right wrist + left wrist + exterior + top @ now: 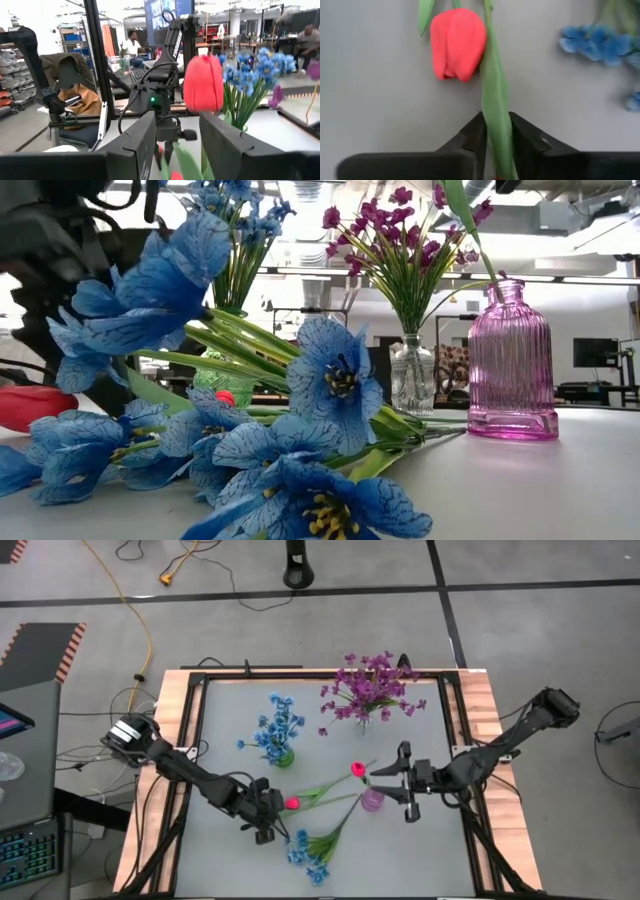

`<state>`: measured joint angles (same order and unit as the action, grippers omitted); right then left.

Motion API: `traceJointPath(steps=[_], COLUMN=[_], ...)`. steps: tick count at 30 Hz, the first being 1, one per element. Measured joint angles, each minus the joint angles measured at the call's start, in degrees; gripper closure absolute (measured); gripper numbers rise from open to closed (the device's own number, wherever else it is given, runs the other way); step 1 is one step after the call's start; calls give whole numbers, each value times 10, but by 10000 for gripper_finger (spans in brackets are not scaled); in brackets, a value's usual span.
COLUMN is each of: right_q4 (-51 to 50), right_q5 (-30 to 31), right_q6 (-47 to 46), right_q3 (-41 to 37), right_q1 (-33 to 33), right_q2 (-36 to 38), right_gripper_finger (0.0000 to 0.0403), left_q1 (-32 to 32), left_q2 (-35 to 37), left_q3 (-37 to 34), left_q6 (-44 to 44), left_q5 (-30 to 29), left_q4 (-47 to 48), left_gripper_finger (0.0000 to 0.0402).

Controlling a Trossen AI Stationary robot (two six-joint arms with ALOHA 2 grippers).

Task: Sort flowers into vase by color
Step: Put the left pink tulip into the purple flower vase

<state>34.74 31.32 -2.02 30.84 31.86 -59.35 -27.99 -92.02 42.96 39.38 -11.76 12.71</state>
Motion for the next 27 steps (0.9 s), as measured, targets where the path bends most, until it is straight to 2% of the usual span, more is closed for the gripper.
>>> traceJointPath(steps=[5, 16, 27], right_q4=[-10, -93, -140], right_q5=[0, -1, -1], right_q6=[54, 116, 115], right_q3=[30, 104, 113], right_q1=[0, 0, 0], right_q2=[0, 0, 0], right_gripper_finger=[223, 223, 223], left_q1=[1, 1, 1], left_q2=[6, 6, 7], left_q3=[1, 38, 135], left_q6=[6, -8, -22], left_q5=[21, 40, 40], left_q4=[0, 27, 196], left_gripper_finger=[395, 400, 401])
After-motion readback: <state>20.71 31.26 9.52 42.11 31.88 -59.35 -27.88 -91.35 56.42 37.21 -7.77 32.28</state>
